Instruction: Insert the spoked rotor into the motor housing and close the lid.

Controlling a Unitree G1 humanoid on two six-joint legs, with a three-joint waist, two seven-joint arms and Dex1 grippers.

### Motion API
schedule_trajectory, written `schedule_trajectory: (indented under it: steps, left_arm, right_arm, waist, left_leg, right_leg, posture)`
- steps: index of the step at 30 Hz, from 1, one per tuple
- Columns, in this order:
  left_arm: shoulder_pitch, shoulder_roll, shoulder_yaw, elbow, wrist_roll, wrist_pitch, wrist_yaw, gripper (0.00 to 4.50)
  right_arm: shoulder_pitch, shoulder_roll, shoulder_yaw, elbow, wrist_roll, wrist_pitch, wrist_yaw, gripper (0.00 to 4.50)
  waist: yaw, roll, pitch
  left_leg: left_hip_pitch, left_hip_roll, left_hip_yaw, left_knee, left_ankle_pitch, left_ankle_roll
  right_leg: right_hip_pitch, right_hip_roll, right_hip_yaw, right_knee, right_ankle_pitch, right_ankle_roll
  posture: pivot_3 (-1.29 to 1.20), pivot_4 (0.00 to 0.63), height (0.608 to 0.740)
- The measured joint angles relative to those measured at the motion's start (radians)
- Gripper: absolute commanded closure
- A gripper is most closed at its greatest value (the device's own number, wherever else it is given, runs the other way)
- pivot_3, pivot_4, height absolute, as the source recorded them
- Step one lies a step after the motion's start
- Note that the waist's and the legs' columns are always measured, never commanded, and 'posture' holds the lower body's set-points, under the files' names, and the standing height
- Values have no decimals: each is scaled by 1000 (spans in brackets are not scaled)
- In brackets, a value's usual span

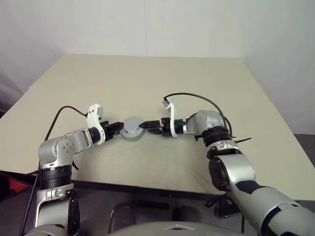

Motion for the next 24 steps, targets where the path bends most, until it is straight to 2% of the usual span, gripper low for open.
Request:
schedule_trajectory:
  steps: [10,24]
  left_arm:
    - [7,14,6,-9,1,3,14,4500]
    - [13,43,25,-14,18,8,26,4500]
  right_arm:
    - [-58,83,-135,129,31,-53,-141,13]
    - [-60,148,-158,146,31,-97,-188,13]
  waist:
    - [-13,0,0]
    - [-51,0,0]
  left_leg:
    - [2,0,0,0,2,-4]
    - [3,1,-1,-1,4,-7]
  right_leg:
    - [0,0,0,3,0,0]
    - [-2,1,1,8,0,0]
  posture:
    - [0,0,740]
    - [0,0,740]
